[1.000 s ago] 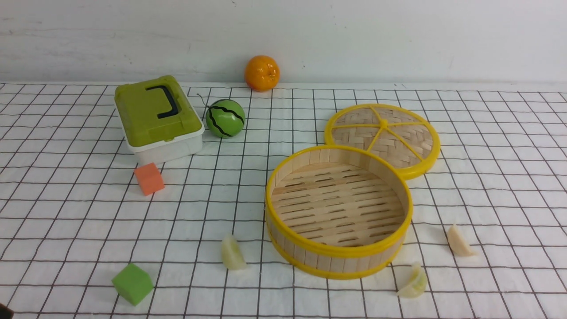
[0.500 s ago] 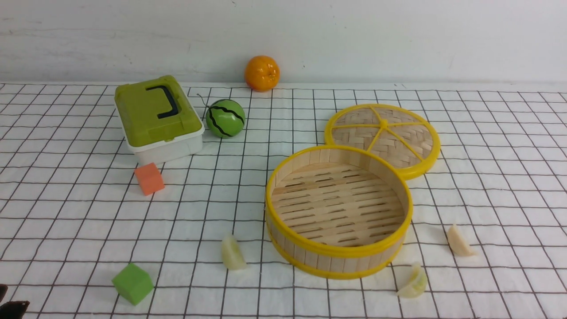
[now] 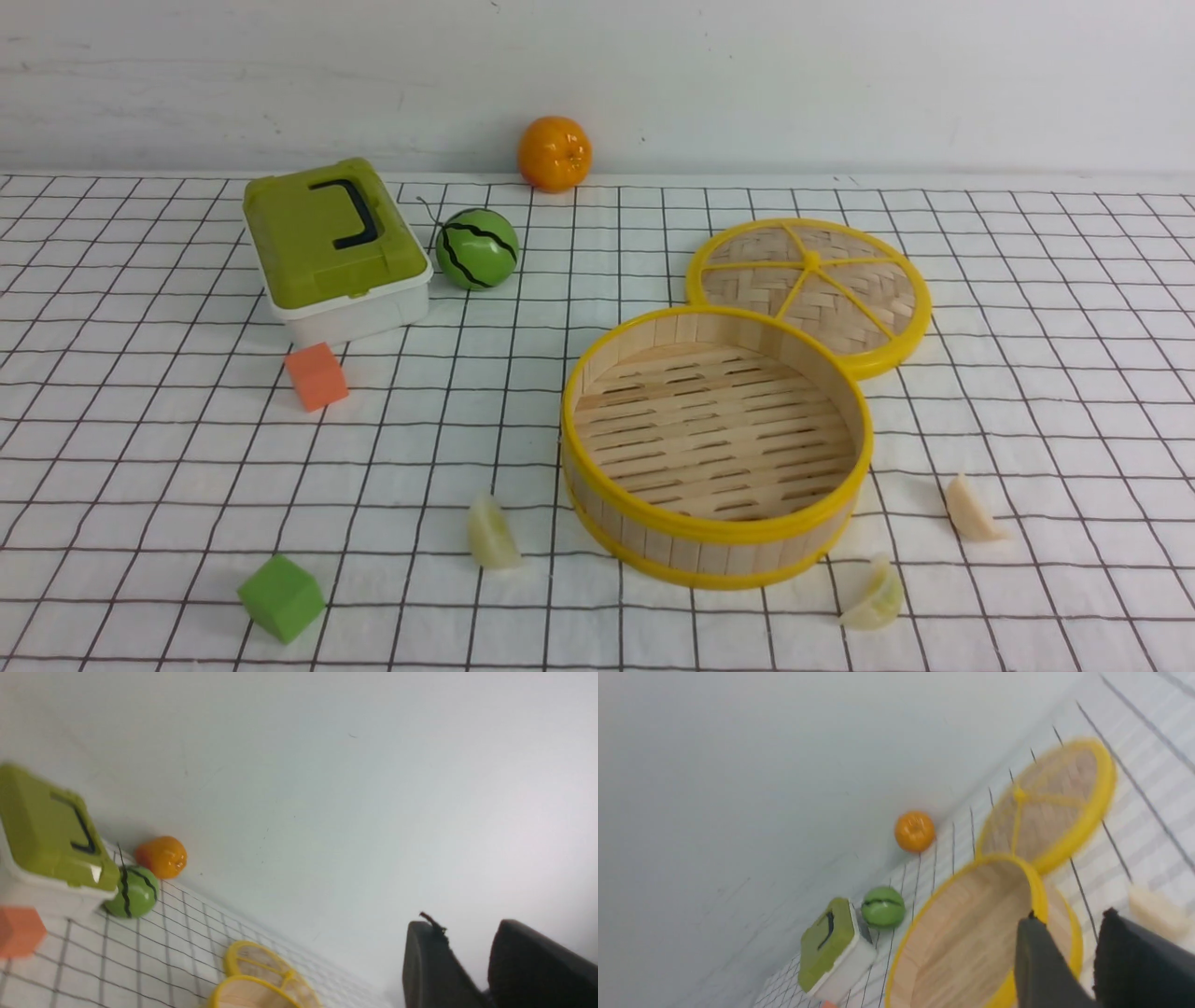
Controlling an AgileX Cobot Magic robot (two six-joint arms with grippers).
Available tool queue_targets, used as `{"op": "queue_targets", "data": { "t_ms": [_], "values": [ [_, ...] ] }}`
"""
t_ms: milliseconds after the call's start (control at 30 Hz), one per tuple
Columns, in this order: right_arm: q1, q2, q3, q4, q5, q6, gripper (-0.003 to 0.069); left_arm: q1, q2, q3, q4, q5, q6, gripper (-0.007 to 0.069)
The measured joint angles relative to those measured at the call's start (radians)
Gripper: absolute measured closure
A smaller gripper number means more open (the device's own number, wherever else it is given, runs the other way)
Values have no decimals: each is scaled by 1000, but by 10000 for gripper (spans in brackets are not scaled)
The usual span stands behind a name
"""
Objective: Put the dumplings into the steamer on the table with the white tablecloth.
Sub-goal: 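Reach for and grasp a dumpling on the table with the left gripper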
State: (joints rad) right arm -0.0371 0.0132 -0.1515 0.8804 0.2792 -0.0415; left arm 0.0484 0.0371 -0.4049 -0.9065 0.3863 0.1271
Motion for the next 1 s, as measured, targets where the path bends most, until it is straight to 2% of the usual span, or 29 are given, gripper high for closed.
{"op": "queue_targets", "data": {
  "t_ms": [100, 133, 167, 200, 233, 267, 300, 367, 467, 667, 767, 900, 1000],
  "values": [
    [0, 124, -145, -25, 3, -198, 623, 0, 160, -136, 196, 126, 13, 590],
    [0, 146, -154, -29, 5, -225, 638, 0, 183, -144, 210, 144, 10, 599],
    [0, 232, -221, -45, 29, -316, 670, 0, 268, -207, 312, 211, -26, 637],
    [0, 296, -268, -59, 58, -380, 678, 0, 329, -246, 382, 260, -64, 637],
    [0, 309, -287, -62, 72, -392, 679, 0, 329, -246, 396, 270, -72, 637],
    [0, 410, -358, -80, 145, -474, 681, -1, 436, -311, 516, 348, -141, 637],
    [1, 434, -366, -82, 154, -489, 681, -2, 448, -318, 529, 367, -159, 637],
    [24, 554, -445, -96, 267, -537, 681, -28, 588, -394, 664, 474, -235, 637],
    [113, 691, -528, -155, 359, -554, 680, -118, 759, -468, 805, 613, -279, 637],
    [311, 877, -635, -334, 520, -495, 678, -320, 1007, -560, 871, 710, -298, 637],
    [380, 921, -673, -363, 579, -458, 677, -369, 1102, -602, 874, 713, -301, 629],
    [446, 948, -708, -367, 657, -419, 674, -421, 1286, -688, 863, 711, -319, 524],
    [454, 948, -708, -370, 698, -418, 673, -463, 1406, -744, 842, 706, -326, 383]
  ]
}}
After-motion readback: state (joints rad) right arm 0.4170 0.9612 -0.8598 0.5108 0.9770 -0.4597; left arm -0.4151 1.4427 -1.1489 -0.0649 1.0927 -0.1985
